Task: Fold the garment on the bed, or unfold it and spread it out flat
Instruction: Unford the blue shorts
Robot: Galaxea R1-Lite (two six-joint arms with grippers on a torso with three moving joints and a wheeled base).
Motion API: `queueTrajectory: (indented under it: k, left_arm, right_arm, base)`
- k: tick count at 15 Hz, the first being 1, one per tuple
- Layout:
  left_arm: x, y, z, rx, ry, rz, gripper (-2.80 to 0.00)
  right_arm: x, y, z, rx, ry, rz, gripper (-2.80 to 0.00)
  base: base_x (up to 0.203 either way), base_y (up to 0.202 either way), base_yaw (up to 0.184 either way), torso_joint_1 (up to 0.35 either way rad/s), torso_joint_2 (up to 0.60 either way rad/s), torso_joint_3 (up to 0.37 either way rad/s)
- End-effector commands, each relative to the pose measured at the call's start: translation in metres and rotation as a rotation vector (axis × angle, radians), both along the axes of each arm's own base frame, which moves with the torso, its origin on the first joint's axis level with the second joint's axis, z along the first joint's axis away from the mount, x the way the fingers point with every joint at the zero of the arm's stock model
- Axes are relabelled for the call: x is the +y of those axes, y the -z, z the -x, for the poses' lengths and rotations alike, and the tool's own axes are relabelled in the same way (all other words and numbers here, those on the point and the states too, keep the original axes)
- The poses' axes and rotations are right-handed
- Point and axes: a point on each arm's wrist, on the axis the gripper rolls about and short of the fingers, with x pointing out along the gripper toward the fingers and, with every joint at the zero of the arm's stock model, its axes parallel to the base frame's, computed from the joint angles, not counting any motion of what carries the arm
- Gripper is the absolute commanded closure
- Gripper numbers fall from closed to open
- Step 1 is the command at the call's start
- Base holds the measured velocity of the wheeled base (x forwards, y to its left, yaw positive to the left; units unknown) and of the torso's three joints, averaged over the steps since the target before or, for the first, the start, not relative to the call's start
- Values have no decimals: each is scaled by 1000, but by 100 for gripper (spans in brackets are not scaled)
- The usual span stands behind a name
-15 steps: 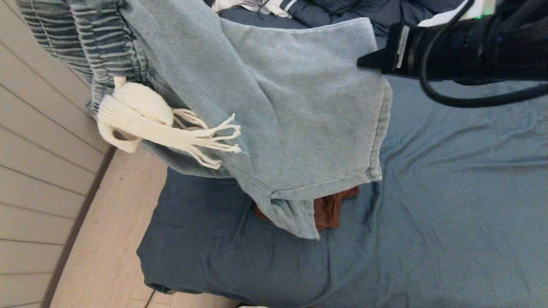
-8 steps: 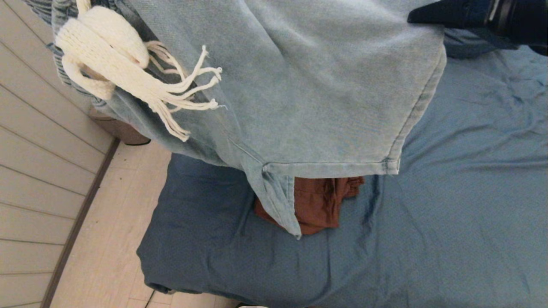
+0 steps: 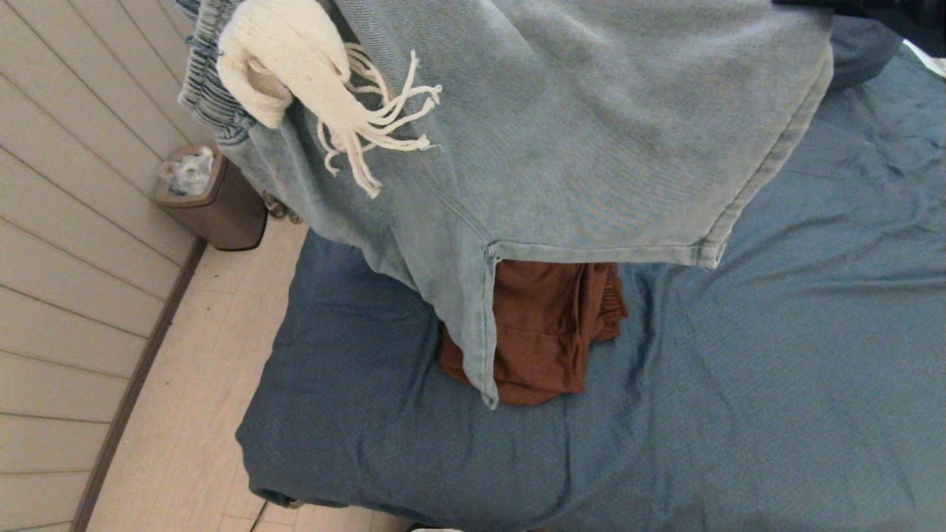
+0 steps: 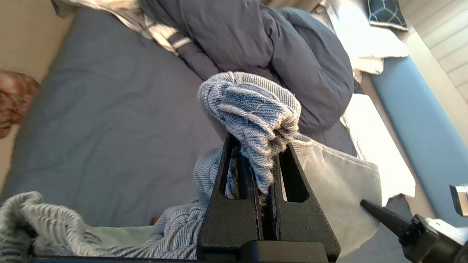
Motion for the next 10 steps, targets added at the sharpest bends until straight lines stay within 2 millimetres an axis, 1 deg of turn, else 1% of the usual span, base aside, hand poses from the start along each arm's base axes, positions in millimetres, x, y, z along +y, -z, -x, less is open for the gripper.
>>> queueTrajectory:
  k: [1, 2, 4, 6, 8, 9, 10]
  left_arm:
    - [-18, 8, -11, 29, 24, -27, 0]
    - [-24, 11, -15, 37, 31, -36, 0]
    - [-26, 9, -15, 22, 34, -18, 0]
    - [-18, 5, -8, 14, 14, 2, 0]
    - [-4, 1, 4, 6, -6, 23, 0]
    - [5, 1, 12, 6, -12, 27, 0]
    - [10, 5, 17, 18, -17, 16, 0]
  right_arm:
    - [-9, -1, 4, -7, 36, -5, 0]
    - [-13, -2, 6, -12, 54, -6, 0]
    - [-16, 1, 9, -3, 61, 2, 0]
    - [-16, 7, 14, 12, 50, 12, 0]
    - [-14, 10, 24, 13, 14, 14, 0]
    - [-8, 10, 29, 12, -33, 14, 0]
    - [-1, 10, 34, 12, -80, 13, 0]
  base:
    - [0, 0, 0, 0, 0, 0]
    - [0, 0, 0, 0, 0, 0]
    - [0, 0, 0, 0, 0, 0]
    - [0, 0, 0, 0, 0, 0]
    - [0, 0, 0, 0, 0, 0]
    - [0, 0, 0, 0, 0, 0]
    - [0, 0, 0, 0, 0, 0]
